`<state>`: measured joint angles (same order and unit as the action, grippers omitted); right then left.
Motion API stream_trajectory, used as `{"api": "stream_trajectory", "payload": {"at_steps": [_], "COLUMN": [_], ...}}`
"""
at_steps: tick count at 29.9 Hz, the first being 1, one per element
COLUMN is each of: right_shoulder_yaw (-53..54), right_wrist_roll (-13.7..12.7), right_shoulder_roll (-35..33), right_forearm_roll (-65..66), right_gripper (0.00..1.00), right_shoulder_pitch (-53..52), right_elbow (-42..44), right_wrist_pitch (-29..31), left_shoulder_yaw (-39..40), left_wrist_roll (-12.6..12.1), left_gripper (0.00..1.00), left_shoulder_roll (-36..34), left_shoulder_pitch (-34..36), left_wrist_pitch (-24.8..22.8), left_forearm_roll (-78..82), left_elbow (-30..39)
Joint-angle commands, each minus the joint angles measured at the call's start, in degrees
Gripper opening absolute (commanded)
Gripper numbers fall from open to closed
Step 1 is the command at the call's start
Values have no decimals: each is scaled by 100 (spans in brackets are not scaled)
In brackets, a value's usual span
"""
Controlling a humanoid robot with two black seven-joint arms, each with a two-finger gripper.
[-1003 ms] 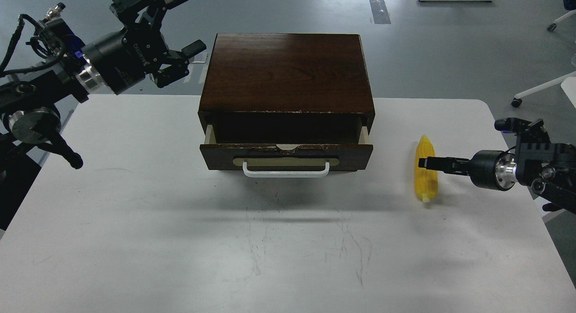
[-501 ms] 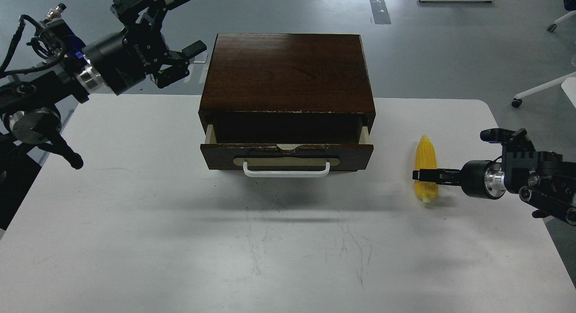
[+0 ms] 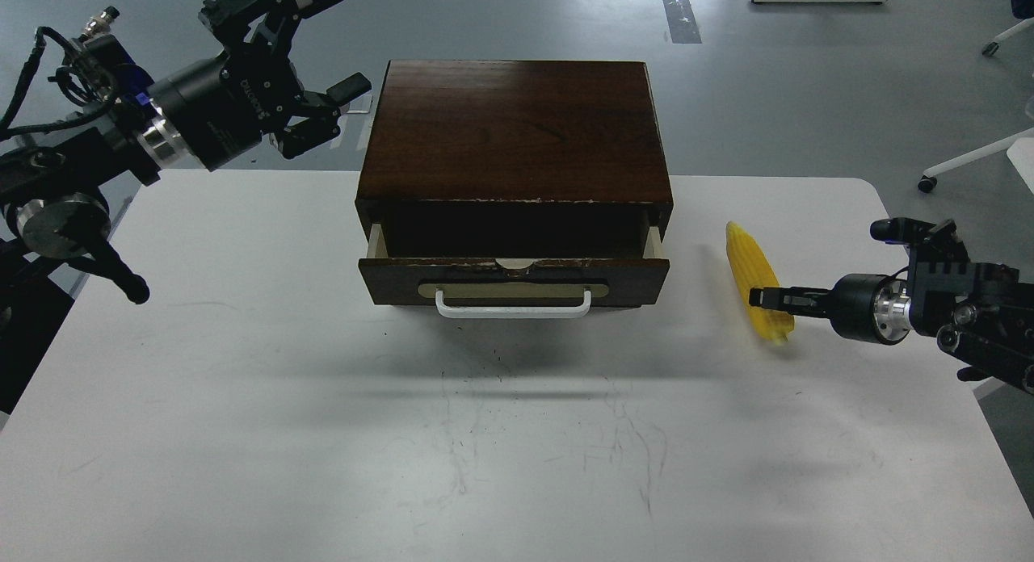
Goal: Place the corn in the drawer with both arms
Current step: 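Carry the corn cob with the right gripper over the box, then lower the corn cob into the open drawer and release it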
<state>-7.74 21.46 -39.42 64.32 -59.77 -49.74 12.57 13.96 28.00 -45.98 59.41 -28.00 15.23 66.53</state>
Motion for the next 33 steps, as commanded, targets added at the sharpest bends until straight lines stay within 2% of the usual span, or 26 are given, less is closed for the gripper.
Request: {"api": "stream_trajectory", "payload": {"at_steps": [1, 4, 7, 11, 15, 22, 26, 33], "right_shoulder_yaw": [-43, -183, -850, -1719, -1994, -2266, -2302, -2548], "right_wrist_roll": [34, 227, 473, 623, 654, 654, 654, 654], "right_shoulder_roll": [-224, -233, -154, 390, 917, 1314, 1393, 1657], "right_forearm_roll": [2, 81, 90, 325, 1230, 2136, 2514, 3157], "right_gripper": [30, 30, 30, 32, 32, 32, 34, 40], "right_shoulder_pitch": [-806, -1456, -2476, -3503, -4286, -5096, -5220, -5246], "right_elbow": [-255, -343, -624, -983, -1388, -2196, -2636, -2637], "right_wrist_pitch": [17, 26, 17, 0, -18, -36, -44, -203], "left_shoulder_yaw": [63, 72, 72, 72, 72, 72, 63, 63], "left_wrist_roll": [0, 0, 0, 0, 0, 0, 0, 0], "left_gripper": [99, 99, 99, 99, 99, 99, 99, 99], "left_shoulder_roll": [10, 10, 10, -7, -34, -60, -60, -60], "left_shoulder_pitch": [0, 9, 9, 9, 9, 18, 18, 18], "left_wrist_pitch": [0, 0, 0, 0, 0, 0, 0, 0], "left_forearm_roll": [6, 6, 6, 6, 6, 6, 6, 24], "left_elbow": [0, 0, 0, 0, 0, 0, 0, 0]}}
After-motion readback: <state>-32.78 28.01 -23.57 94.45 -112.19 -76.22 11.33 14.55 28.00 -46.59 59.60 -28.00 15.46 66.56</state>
